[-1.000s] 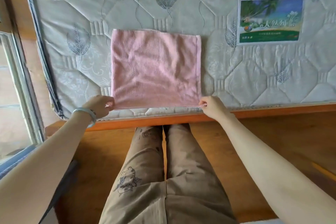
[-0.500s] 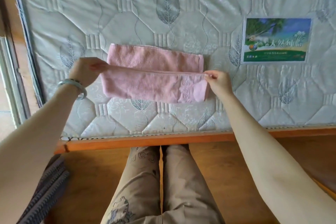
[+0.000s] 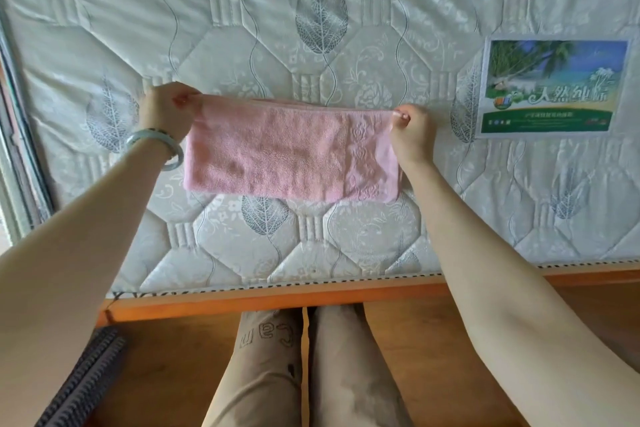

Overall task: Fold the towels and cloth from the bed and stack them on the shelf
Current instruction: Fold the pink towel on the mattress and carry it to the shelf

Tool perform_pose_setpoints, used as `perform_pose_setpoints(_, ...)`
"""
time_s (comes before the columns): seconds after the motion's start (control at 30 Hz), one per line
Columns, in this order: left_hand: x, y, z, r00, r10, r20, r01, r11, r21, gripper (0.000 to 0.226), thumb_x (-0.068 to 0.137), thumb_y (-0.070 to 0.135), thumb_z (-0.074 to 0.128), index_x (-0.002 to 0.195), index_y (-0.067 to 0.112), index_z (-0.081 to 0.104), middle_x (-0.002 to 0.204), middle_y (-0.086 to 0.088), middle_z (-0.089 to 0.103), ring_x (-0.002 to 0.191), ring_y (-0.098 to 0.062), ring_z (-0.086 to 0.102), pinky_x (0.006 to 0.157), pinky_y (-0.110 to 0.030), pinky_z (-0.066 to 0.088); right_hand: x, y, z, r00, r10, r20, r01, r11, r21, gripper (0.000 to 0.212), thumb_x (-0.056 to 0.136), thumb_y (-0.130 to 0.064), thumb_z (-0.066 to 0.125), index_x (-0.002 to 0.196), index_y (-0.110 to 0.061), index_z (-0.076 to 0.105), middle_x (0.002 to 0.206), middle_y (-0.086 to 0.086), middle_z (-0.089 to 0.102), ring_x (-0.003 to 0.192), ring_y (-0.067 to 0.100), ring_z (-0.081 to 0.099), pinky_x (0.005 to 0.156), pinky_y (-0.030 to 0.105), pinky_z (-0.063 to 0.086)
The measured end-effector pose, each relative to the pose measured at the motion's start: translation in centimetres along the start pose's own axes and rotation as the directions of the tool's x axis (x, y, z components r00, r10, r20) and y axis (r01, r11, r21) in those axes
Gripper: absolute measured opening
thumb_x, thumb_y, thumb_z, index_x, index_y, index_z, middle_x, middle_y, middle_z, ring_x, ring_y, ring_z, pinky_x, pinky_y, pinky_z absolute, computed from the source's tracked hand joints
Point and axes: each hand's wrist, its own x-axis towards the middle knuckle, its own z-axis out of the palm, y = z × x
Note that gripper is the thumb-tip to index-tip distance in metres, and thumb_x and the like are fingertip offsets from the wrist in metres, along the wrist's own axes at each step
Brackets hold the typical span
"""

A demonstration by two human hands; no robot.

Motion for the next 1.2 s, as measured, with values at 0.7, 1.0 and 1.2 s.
perform_pose_setpoints(0.7,-8.9,0.3,8.3,0.854,0.474,0.217,-0.514,0.696,0.501,0.07,0.096,0.056,0.017,0.153,0.014,0.015,0.16,-0.007,0.01,0.148,-0.023,0.006,0.119,-0.051,0.003,-8.3,-2.7,9.2,0.83,-0.454,0.323,0.557,0.672,-0.488,0.059,0.098,-0.05,0.026,0.151,-0.024,0.017,0.159,0.011,0.013,0.147,0.028,0.008,0.118,0.051,-0.001)
perform_pose_setpoints(1.0,-7.2,-2.6,6.9,0.888,0.436,0.147,-0.449,0.754,0.48,0.072,0.096,0.057,0.02,0.153,0.014,0.01,0.159,-0.009,0.007,0.148,-0.017,-0.006,0.12,-0.048,0.003,-6.0,3.7,5.8,0.925,-0.324,0.199,0.378,0.733,-0.565,0.061,0.098,-0.055,0.021,0.151,-0.025,0.018,0.158,0.017,0.011,0.145,0.041,0.008,0.118,0.055,0.003)
perform_pose_setpoints(1.2,-7.3,-4.2,6.0,0.923,0.351,0.158,-0.384,0.82,0.424,0.071,0.096,0.06,0.013,0.152,0.022,-0.003,0.161,-0.007,-0.001,0.148,-0.021,-0.005,0.12,-0.04,-0.003,-6.2,5.8,4.8,0.948,-0.237,0.211,0.314,0.8,-0.512,0.059,0.096,-0.058,0.008,0.149,-0.032,-0.001,0.159,0.013,0.009,0.147,0.032,0.006,0.116,0.057,0.009)
